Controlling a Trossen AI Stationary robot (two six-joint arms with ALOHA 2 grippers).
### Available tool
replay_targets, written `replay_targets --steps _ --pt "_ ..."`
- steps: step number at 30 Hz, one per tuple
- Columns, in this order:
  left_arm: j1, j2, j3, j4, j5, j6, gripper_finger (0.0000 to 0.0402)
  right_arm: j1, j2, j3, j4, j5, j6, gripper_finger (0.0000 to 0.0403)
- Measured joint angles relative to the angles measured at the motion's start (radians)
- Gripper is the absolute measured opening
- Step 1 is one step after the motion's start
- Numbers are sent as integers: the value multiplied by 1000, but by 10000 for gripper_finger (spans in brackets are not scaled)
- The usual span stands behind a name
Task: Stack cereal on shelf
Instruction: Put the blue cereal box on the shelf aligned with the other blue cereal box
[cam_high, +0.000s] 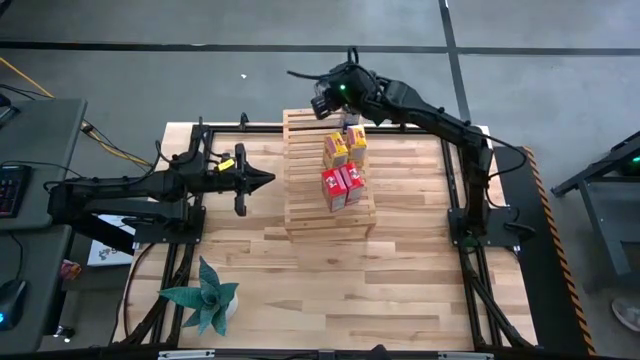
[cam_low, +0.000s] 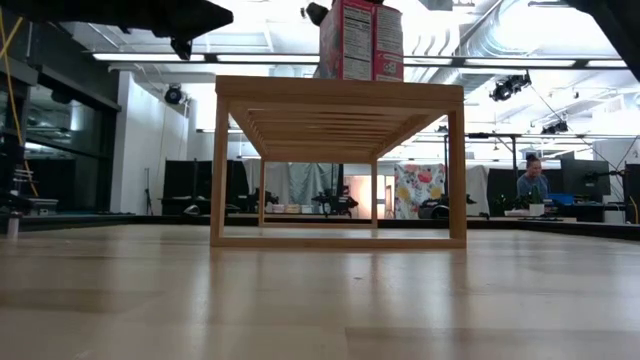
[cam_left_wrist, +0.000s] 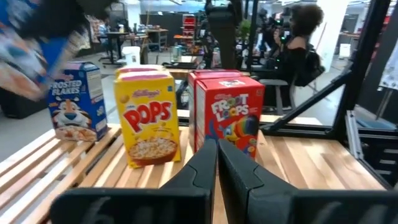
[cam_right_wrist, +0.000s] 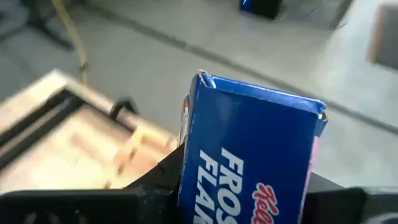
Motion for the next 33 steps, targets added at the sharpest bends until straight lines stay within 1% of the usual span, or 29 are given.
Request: replay_targets --steps 2,4,7,13,17,20,33 --pt "3 0 0 3 -6 2 8 -2 4 -1 -28 -46 4 123" --pt "4 0 0 3 -24 2 8 -1 4 -1 -37 -70 7 123" --pt "4 0 0 2 -44 3 8 -2 3 -1 -59 -71 8 123" --pt "4 0 0 -4 -45 -11 8 -2 8 -1 -126 -103 52 123" --pt "4 0 0 -9 -45 -15 8 -2 16 -1 -134 -114 52 123" --pt "4 0 0 -14 -45 -15 8 -3 25 -1 -141 -151 52 123" --pt "4 0 0 -35 -45 3 7 -15 78 -1 -162 -171 68 127"
